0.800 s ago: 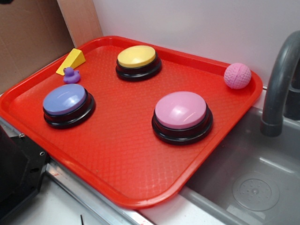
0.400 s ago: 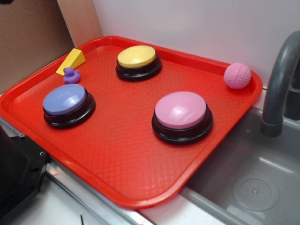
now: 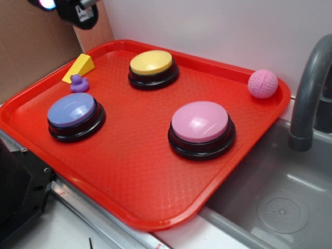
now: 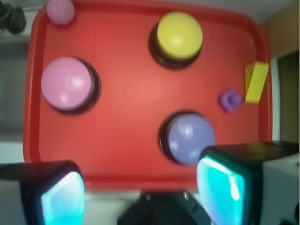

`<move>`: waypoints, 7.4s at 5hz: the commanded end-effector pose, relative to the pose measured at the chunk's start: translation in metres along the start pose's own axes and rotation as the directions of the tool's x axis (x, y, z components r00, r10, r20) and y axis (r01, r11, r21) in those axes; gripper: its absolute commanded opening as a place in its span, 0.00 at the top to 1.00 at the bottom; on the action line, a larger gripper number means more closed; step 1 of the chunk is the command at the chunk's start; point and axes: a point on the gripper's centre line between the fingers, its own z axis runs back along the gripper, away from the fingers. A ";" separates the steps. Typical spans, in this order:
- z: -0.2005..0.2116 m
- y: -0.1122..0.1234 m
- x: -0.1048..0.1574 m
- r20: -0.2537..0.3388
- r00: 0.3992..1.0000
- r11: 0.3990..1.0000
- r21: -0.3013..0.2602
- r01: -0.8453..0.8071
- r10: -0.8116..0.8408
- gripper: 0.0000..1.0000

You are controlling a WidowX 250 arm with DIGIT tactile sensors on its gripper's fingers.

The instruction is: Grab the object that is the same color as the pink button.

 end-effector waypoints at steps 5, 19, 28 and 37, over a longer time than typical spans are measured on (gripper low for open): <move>-0.044 -0.037 0.062 0.236 0.968 0.988 -0.147 -0.052 0.086 0.00; -0.119 -0.096 0.149 0.294 0.951 0.989 -0.134 -0.062 0.099 0.00; -0.140 -0.096 0.164 0.272 0.957 0.991 -0.114 -0.071 0.100 0.00; -0.151 -0.093 0.174 0.292 0.955 0.992 -0.128 -0.024 0.061 0.00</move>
